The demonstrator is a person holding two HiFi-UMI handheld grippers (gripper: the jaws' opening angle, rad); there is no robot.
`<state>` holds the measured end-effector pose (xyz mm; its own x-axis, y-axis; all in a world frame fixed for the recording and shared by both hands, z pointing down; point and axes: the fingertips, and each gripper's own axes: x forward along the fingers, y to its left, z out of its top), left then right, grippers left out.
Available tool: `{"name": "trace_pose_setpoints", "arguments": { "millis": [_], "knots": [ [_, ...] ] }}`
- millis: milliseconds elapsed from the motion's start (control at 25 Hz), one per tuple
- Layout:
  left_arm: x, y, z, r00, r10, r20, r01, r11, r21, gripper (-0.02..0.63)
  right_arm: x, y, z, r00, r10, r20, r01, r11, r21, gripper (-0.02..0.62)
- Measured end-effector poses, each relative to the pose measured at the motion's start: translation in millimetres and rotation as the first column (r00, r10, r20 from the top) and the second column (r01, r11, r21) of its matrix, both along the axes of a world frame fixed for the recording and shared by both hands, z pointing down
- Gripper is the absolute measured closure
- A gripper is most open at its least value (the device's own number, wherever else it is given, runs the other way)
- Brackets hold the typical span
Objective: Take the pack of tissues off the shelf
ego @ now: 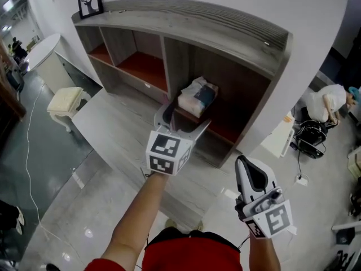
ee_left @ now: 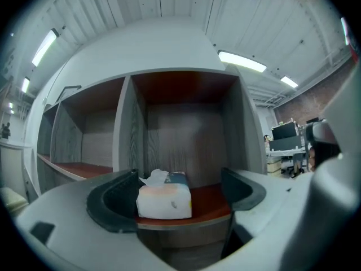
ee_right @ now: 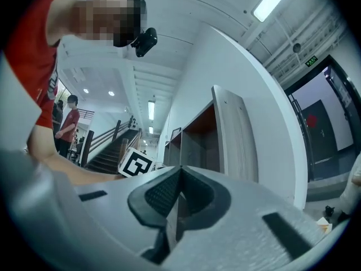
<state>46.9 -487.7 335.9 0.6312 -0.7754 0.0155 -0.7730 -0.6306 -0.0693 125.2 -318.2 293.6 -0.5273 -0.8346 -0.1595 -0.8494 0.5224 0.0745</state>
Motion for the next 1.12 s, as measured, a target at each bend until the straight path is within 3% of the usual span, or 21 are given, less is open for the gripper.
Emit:
{"name": "trace_pose_setpoints", "arguments": {
  "millis": [920,1120],
  "knots": [
    [19.1,-65.7,52.0,0.967,-0.049,0.249,0.068,0.995,-0.068,0.156,14.4,-14.6,29.8,0.997,0.065,0.033,-0.063,0.995,-0.073,0.591],
    [12.2,-69.3,50.3,0.970,-0.092,0.224,0.104,0.994,-0.044,0.174,13.8,-18.2,34.5,0.997,0.071,0.039,-0.067,0.994,-0.086,0.591]
  ]
}}
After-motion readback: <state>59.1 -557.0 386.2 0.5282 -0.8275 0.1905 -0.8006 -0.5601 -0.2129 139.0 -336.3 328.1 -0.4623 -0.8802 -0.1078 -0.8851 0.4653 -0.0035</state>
